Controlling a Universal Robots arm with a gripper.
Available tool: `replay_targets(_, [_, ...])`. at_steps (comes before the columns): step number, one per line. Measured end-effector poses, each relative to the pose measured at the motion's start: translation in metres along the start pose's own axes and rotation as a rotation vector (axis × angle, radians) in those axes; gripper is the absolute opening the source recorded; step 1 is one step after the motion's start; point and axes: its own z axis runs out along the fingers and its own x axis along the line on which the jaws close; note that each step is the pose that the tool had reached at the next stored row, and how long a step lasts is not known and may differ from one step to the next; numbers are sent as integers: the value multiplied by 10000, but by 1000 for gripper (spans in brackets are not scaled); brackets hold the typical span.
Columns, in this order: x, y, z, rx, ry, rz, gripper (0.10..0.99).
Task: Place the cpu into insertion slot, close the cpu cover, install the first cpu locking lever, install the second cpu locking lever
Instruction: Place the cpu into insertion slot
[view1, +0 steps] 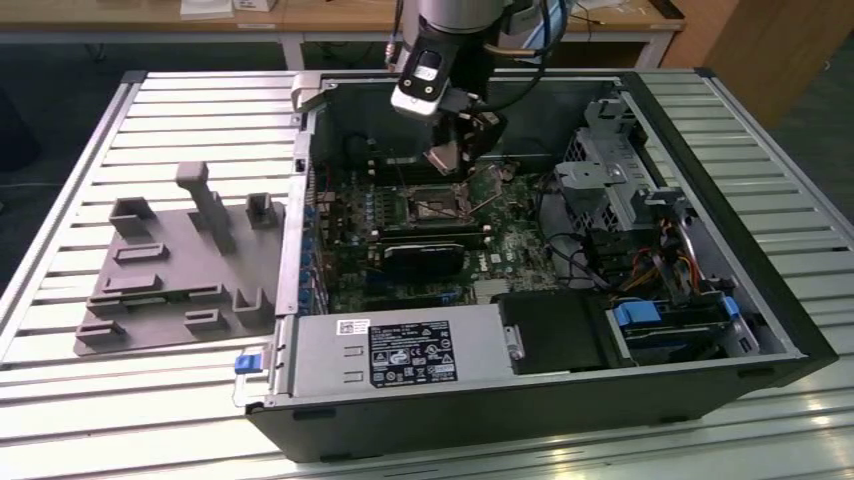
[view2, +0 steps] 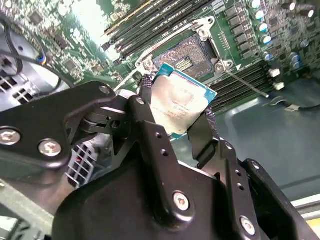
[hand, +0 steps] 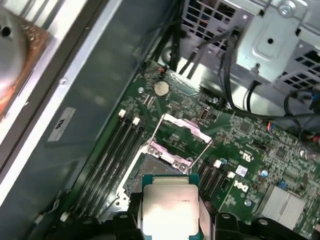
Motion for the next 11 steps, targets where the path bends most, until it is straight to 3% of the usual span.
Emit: replay_targets(11, [-1,-9,100,-30,-175,2007,533])
